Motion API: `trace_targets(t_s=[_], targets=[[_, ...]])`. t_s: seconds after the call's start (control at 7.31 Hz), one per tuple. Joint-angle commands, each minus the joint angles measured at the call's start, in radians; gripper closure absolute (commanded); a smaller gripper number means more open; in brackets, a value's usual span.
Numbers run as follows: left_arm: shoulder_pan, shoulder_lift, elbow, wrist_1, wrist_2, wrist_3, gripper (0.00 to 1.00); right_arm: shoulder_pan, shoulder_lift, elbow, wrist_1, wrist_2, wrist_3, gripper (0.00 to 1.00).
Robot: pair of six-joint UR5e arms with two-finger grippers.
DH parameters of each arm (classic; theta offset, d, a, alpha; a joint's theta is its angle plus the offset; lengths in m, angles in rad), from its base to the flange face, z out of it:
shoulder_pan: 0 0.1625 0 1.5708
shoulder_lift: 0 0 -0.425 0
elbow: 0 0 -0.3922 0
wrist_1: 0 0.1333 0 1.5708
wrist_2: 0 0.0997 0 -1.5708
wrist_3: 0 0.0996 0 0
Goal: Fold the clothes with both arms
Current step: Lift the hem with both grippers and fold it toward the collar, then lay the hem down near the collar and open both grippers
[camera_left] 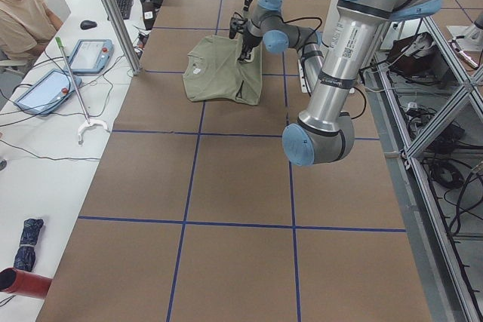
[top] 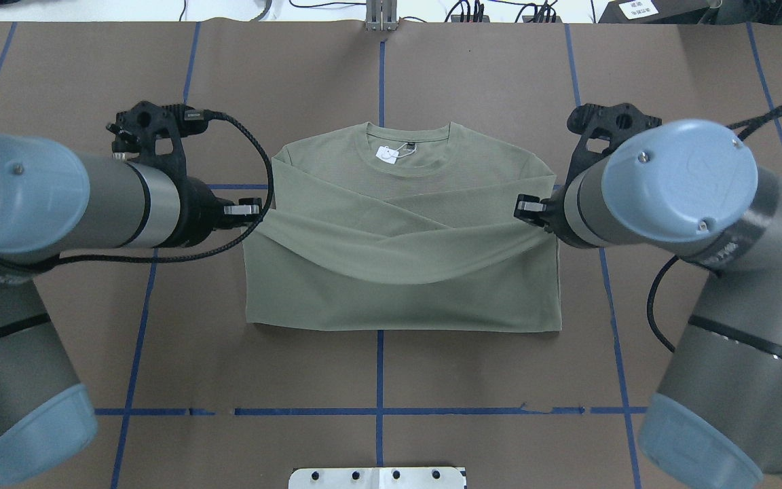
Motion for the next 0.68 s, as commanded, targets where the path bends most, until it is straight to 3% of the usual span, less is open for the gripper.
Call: trace_targets(t_s=[0.0, 0.41, 0.55], targets=[[-0.087, -0.114, 0.201, -0.035, -0.014, 0.025, 1.00, 0.097, 0.070, -0.203, 0.130, 0.019, -0.051, 1.00], [-0.095, -0.174, 0.539, -0.293, 0.038, 0.045, 1.00, 0.157, 0.073, -0.487, 0.382, 0.022, -0.120, 1.00], [-0.095, -0.223, 0.635, -0.321, 0.040, 0.045, 1.00, 0.169, 0.104, -0.584, 0.449, 0.022, -0.120, 1.00]])
